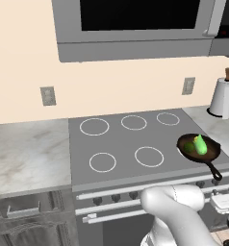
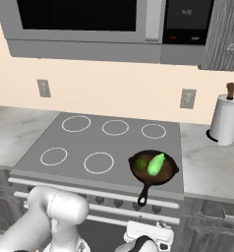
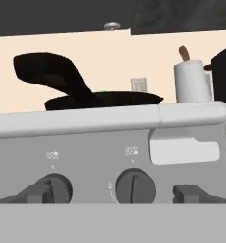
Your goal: Put the corn and lime in the pan. Then turn on the front right burner and set the heat to medium.
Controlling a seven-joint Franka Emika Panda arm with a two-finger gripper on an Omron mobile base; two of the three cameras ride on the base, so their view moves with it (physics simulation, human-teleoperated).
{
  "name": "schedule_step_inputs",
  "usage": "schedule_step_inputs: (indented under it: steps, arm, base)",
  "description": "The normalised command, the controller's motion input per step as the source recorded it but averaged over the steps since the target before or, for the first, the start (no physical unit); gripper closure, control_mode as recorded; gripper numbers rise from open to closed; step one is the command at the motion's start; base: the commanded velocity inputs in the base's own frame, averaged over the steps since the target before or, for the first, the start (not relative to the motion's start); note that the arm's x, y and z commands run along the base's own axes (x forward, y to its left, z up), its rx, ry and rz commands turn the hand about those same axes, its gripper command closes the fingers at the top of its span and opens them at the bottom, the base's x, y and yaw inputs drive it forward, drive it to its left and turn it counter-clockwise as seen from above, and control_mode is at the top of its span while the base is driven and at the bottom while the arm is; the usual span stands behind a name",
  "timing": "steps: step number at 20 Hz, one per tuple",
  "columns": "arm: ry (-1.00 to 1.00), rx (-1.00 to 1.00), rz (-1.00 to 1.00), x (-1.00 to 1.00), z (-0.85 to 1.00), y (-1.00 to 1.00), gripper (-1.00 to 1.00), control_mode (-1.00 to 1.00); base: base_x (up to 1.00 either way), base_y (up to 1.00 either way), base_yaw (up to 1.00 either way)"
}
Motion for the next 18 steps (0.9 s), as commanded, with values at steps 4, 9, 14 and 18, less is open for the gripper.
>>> schedule_step_inputs:
  steps: [4, 9, 14, 18]
  arm:
    - [0.0, -0.01, 0.0, 0.14, -0.05, -0.16, -1.0, -1.0]
    - [0.04, -0.03, 0.0, 0.22, -0.08, -0.26, -1.0, -1.0]
    - [0.07, -0.02, 0.0, 0.19, -0.14, -0.1, -1.0, -1.0]
    - [0.08, -0.01, 0.0, 0.31, -0.24, -0.04, -1.0, -1.0]
  base:
    - [0.0, 0.0, 0.0]
    - [0.0, 0.0, 0.0]
    - [0.0, 0.0, 0.0]
    - [0.0, 0.0, 0.0]
